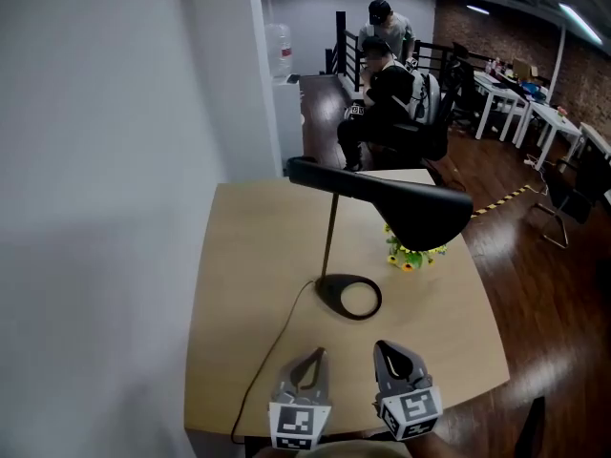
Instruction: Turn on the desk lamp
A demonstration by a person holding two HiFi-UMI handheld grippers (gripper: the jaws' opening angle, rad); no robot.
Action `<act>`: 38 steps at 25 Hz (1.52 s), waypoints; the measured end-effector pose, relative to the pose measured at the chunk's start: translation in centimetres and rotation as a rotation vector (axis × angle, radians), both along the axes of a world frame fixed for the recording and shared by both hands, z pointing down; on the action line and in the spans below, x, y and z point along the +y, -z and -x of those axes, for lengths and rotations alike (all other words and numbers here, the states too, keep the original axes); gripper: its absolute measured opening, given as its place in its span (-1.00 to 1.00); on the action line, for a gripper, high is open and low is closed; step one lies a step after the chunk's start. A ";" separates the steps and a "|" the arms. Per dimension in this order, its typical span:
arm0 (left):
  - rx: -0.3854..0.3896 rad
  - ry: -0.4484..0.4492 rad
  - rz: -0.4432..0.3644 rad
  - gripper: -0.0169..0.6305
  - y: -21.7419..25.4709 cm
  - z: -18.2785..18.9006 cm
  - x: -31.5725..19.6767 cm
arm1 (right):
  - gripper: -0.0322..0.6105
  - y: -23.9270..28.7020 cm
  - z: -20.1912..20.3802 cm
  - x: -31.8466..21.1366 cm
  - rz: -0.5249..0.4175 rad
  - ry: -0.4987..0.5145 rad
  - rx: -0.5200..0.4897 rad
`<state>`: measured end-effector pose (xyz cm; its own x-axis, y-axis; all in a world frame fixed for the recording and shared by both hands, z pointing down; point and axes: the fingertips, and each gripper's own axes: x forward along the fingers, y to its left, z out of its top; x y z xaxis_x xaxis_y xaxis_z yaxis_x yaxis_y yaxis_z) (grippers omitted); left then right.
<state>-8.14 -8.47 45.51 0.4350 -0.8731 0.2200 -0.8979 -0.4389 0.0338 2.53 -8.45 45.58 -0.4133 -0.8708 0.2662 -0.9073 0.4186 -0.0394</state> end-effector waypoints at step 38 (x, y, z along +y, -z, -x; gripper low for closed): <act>-0.152 -0.028 0.122 -0.97 -10.5 -3.3 -15.5 | -0.90 -3.6 0.5 -6.2 0.085 0.105 0.046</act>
<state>-4.80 -23.96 55.96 0.4123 -0.8239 0.3889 -0.8842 -0.4647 -0.0471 2.06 -14.68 49.20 -0.4860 -0.7971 0.3583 -0.8606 0.5078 -0.0377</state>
